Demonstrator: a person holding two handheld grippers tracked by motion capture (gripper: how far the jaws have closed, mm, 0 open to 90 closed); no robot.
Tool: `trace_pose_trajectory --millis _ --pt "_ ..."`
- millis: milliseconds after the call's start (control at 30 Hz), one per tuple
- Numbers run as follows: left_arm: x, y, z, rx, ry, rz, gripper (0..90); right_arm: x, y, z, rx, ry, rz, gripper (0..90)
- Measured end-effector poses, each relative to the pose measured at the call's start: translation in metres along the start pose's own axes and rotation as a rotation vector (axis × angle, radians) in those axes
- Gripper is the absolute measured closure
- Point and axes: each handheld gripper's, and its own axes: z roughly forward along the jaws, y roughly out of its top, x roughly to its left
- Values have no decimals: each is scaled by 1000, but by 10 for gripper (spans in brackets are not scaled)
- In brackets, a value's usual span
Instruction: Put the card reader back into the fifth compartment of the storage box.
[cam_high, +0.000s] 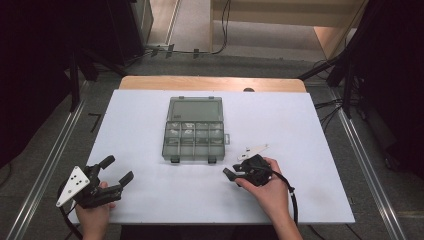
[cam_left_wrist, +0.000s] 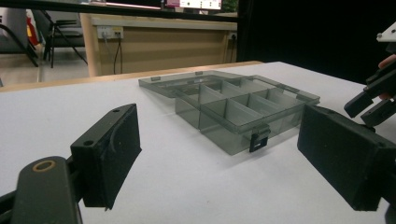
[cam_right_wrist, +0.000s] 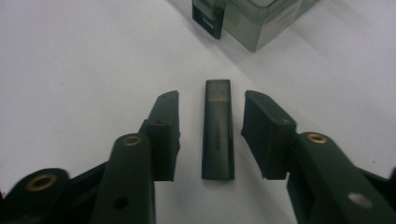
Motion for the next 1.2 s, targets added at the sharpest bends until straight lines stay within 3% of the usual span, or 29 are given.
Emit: trace_pose_trajectory --millis 133,467,667,800,1200 --pt "0 0 0 1 1 0 139 1 -1 3 30 -34 -8 623" --pt "0 0 0 3 1 0 139 4 -3 8 76 -58 -22 702" --pt "0 0 0 5 2 1 139 5 -2 9 76 -67 -32 709" --pt "0 0 0 5 1 1 139 4 -2 7 57 -42 -17 711" --pt "0 0 0 6 1 1 139 4 10 -7 15 -26 -23 710"
